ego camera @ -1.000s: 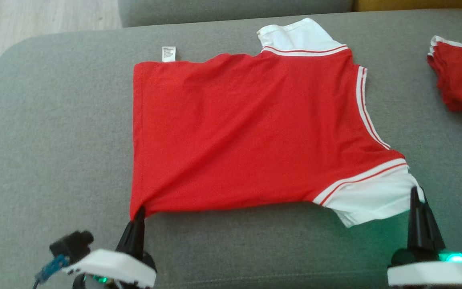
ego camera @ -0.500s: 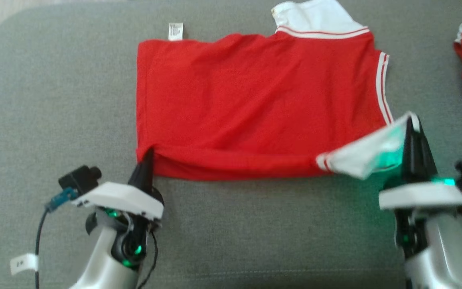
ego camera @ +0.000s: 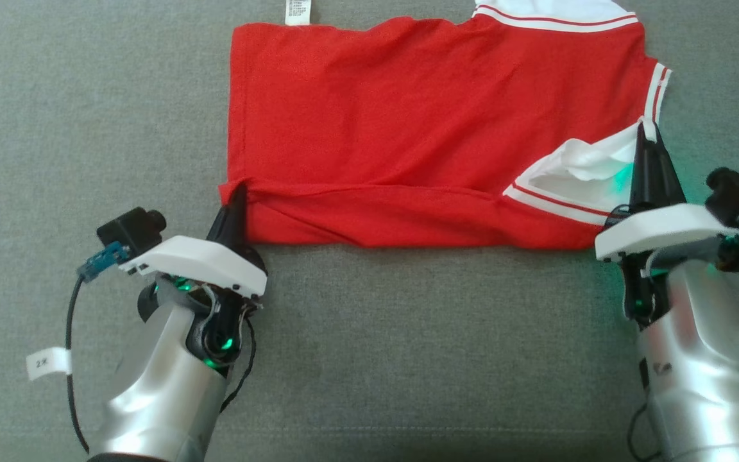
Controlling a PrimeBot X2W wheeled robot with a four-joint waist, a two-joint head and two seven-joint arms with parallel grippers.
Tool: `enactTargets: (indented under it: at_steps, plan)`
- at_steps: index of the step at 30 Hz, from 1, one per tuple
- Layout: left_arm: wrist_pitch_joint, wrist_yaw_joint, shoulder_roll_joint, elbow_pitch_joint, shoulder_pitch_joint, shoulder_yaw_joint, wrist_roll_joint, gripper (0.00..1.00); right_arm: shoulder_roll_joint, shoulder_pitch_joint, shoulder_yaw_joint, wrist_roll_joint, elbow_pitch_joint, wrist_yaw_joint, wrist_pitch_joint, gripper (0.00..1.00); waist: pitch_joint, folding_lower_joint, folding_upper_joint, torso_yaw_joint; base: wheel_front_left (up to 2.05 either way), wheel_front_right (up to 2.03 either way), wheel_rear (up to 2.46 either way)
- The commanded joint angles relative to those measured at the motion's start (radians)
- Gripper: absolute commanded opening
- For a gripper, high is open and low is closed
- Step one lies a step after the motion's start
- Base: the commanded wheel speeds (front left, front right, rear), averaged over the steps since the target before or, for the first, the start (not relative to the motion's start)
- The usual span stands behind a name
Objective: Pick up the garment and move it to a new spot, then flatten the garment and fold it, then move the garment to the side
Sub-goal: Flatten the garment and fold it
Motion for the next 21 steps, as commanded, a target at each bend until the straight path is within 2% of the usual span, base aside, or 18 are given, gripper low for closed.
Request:
enactTargets:
  at_steps: [1, 2, 3, 4, 5, 6, 9, 12, 16, 21]
  plan:
    - [-0.007, -0.011, 0.011, -0.006, -0.022, 0.017, -0.007, 0.05, -0.003, -0.035, 0.013, -0.014, -0.014, 0.007, -0.005, 0.0, 0.001, -0.0001, 0.0, 0.001, 0.0, 0.0, 0.0]
    - [-0.011, -0.013, 0.01, 0.001, -0.024, 0.01, -0.008, 0.24, -0.003, -0.05, 0.005, -0.027, 0.01, 0.007, -0.005, 0.0, 0.002, -0.0001, 0.0, 0.002, 0.0, 0.0, 0.0]
    - [-0.015, -0.016, 0.01, 0.006, -0.025, 0.002, -0.008, 0.38, -0.003, -0.065, -0.003, -0.042, 0.038, 0.007, -0.005, 0.0, 0.002, -0.0001, 0.0, 0.003, 0.0, 0.0, 0.0]
    - [-0.019, -0.018, 0.01, 0.009, -0.025, -0.005, -0.007, 0.86, -0.003, -0.081, -0.011, -0.053, 0.07, 0.007, -0.005, 0.19, 0.002, -0.0001, 0.0, 0.005, 0.0, 0.0, 0.0]
    - [-0.024, -0.021, 0.01, 0.01, -0.025, -0.011, -0.007, 1.0, -0.003, -0.098, -0.023, -0.062, 0.1, 0.007, -0.005, 0.71, 0.001, -0.0001, 0.0, 0.006, 0.0, 0.0, 0.0]
    - [-0.028, -0.023, 0.01, 0.009, -0.023, -0.017, -0.006, 1.0, -0.003, -0.114, -0.034, -0.077, 0.126, 0.007, -0.005, 1.0, 0.0, -0.0001, 0.0, 0.008, 0.0, 0.0, 0.0]
    - [-0.04, -0.028, 0.01, -0.009, -0.008, -0.029, 0.0, 1.0, -0.003, -0.158, -0.072, -0.11, 0.172, 0.007, -0.005, 1.0, -0.008, -0.0001, 0.0, 0.015, 0.0, 0.0, 0.0]
    - [-0.048, -0.031, 0.01, -0.041, 0.026, -0.031, 0.012, 1.0, -0.003, -0.181, -0.109, -0.125, 0.163, 0.007, -0.005, 1.0, -0.021, -0.0001, 0.0, 0.019, 0.0, 0.0, 0.0]
    - [-0.053, -0.029, 0.028, -0.099, 0.095, -0.022, 0.028, 1.0, -0.003, -0.171, -0.121, -0.127, 0.096, 0.007, -0.005, 1.0, -0.047, -0.0001, 0.0, 0.018, 0.0, 0.0, 0.0]
    - [-0.028, -0.006, 0.068, -0.171, 0.186, -0.039, 0.046, 1.0, -0.003, -0.104, -0.074, -0.088, -0.018, 0.007, -0.005, 1.0, -0.085, -0.0001, 0.0, 0.009, 0.0, 0.0, 0.0]
